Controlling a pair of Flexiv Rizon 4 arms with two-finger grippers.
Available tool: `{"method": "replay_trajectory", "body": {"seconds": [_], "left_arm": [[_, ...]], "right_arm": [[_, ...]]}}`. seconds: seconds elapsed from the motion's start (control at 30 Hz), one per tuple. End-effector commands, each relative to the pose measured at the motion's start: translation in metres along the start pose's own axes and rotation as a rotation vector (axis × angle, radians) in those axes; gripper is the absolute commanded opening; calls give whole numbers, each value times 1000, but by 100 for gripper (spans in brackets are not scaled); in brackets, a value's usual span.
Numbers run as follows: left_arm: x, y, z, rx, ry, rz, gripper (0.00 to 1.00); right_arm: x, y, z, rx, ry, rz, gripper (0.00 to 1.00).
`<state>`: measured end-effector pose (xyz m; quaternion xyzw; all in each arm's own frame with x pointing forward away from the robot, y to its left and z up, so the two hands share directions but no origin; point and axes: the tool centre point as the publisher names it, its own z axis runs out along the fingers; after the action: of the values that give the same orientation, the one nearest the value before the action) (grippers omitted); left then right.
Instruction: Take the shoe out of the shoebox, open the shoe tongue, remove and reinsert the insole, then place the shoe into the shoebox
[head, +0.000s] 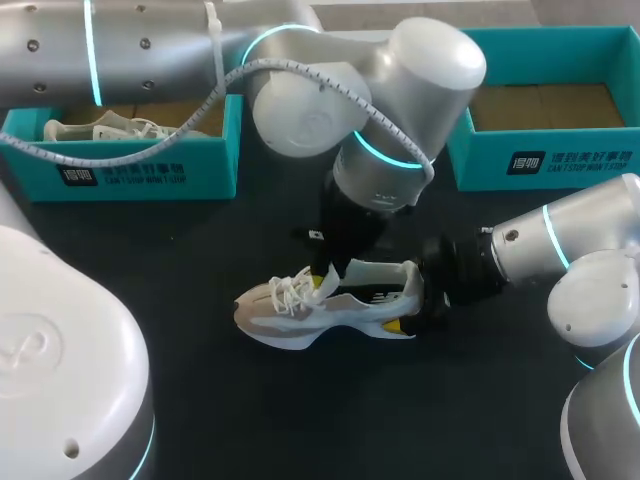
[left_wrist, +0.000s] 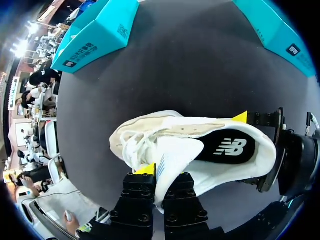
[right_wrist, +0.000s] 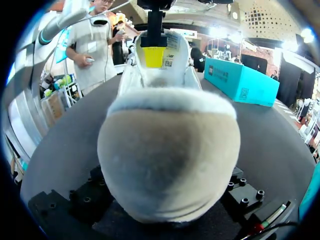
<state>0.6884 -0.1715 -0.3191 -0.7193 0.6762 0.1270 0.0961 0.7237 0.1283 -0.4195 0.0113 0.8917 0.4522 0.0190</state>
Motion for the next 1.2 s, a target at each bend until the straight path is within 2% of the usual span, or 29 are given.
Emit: {"method": "replay_trajectory", "body": {"seconds": [0.03, 0.3, 0.4, 0.47, 0.57, 0.73, 1.0, 1.2], "left_arm": [[-7, 12, -3, -8, 38, -10, 0], [-22, 23, 4, -41, 69, -60, 1], [-26, 24, 9, -43, 73, -82, 13], [-29, 25, 11, -34, 74, -101, 15], [-36, 25, 13, -24, 85, -143, 24], [-50, 26, 18, -28, 99, -211, 28], [-65, 19, 28, -48, 96, -280, 33], [-75, 8, 45, -72, 68, -330, 36]], "right_arm": [[-1, 0, 1, 4, -2, 1, 0], [-1, 0, 1, 4, -2, 1, 0], [-1, 0, 1, 4, -2, 1, 0], [-1, 0, 1, 4, -2, 1, 0], [-1, 0, 1, 4, -2, 1, 0], [-1, 0, 1, 4, -2, 1, 0], [-1, 0, 1, 4, -2, 1, 0], [-1, 0, 1, 4, -2, 1, 0]]}}
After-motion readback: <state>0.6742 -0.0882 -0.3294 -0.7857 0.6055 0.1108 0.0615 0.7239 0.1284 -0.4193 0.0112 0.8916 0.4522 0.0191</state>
